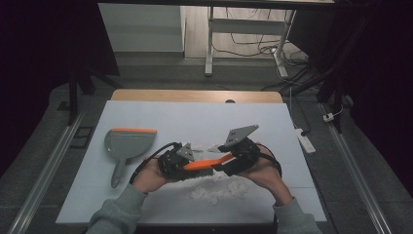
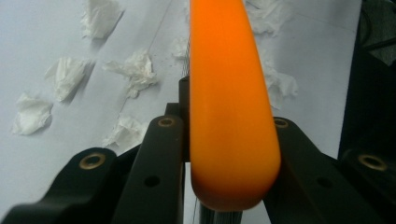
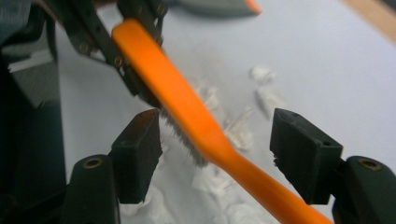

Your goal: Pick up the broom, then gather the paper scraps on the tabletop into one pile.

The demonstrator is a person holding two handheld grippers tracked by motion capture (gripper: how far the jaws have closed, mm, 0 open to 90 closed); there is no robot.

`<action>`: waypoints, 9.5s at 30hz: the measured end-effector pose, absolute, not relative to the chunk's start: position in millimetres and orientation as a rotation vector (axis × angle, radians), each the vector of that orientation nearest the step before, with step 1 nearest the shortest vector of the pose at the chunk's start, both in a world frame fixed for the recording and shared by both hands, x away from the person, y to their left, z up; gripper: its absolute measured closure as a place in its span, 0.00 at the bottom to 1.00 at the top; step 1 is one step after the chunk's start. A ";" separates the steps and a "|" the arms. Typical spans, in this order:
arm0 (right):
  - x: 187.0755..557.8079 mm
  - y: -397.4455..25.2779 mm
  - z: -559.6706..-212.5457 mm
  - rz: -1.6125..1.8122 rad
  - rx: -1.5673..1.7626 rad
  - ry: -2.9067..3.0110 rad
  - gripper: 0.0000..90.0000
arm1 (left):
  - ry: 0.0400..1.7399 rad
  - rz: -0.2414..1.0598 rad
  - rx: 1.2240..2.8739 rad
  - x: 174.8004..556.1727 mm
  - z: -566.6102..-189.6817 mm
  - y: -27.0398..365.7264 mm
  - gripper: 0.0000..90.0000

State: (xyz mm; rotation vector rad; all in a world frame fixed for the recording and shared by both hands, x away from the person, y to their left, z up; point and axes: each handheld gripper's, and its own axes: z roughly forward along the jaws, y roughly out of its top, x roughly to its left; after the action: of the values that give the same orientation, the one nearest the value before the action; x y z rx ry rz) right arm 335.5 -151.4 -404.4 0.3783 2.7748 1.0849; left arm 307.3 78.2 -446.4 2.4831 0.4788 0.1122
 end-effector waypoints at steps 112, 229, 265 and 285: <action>461.8 -166.4 -441.4 0.146 1.018 2.749 0.78 | 1.047 0.448 2.098 250.9 -500.7 224.5 0.28; 326.5 -119.8 -418.7 0.615 0.630 3.166 0.78 | 1.092 0.430 2.094 256.6 -508.2 234.6 0.29; 369.7 -134.4 -407.7 0.656 0.747 2.873 0.78 | 1.098 0.424 2.099 256.3 -510.8 235.1 0.29; 365.4 -257.8 -424.1 0.393 1.400 2.628 0.78 | 1.068 0.426 2.107 255.0 -508.2 231.6 0.29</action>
State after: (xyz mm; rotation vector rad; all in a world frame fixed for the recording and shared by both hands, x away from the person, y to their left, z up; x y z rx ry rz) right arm 365.4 -257.8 -424.1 1.4004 2.6277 0.3933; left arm 255.0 231.6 -508.2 2.1069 1.0683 0.4264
